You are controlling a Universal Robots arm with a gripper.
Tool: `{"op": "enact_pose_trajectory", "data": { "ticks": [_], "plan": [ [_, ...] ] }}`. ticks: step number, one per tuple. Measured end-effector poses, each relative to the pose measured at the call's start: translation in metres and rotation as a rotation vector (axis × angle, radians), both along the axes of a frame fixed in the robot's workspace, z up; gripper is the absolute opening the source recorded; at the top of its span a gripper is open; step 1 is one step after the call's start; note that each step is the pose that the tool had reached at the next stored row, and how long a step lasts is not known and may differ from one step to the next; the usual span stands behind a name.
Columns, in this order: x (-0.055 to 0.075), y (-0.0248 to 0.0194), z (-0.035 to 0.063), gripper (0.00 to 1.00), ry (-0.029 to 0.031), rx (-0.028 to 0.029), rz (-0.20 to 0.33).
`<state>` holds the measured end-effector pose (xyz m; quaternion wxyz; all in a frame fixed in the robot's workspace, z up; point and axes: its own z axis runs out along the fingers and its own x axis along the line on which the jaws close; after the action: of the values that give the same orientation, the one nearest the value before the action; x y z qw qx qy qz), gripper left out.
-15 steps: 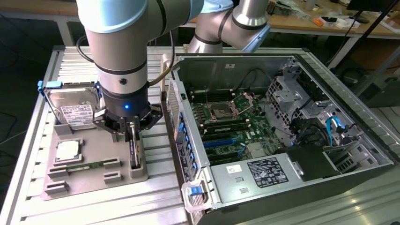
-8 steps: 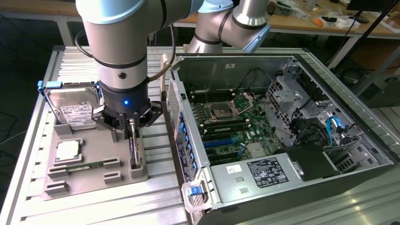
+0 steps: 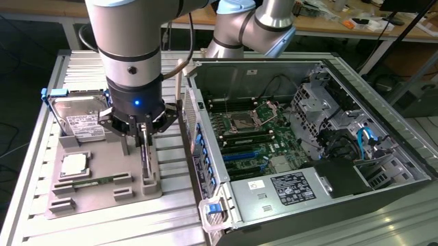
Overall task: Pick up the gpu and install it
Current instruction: 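Pick up the gpu and move the gpu toward the slot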
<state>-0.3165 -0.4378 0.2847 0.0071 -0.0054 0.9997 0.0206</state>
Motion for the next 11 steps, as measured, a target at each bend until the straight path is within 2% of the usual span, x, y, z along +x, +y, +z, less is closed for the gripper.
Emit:
{"op": "enact_pose_trajectory", "data": {
  "ticks": [11],
  "plan": [
    [0.0, 0.0, 0.0296, 0.27, -0.0002, 0.0, 0.0]
  ]
}}
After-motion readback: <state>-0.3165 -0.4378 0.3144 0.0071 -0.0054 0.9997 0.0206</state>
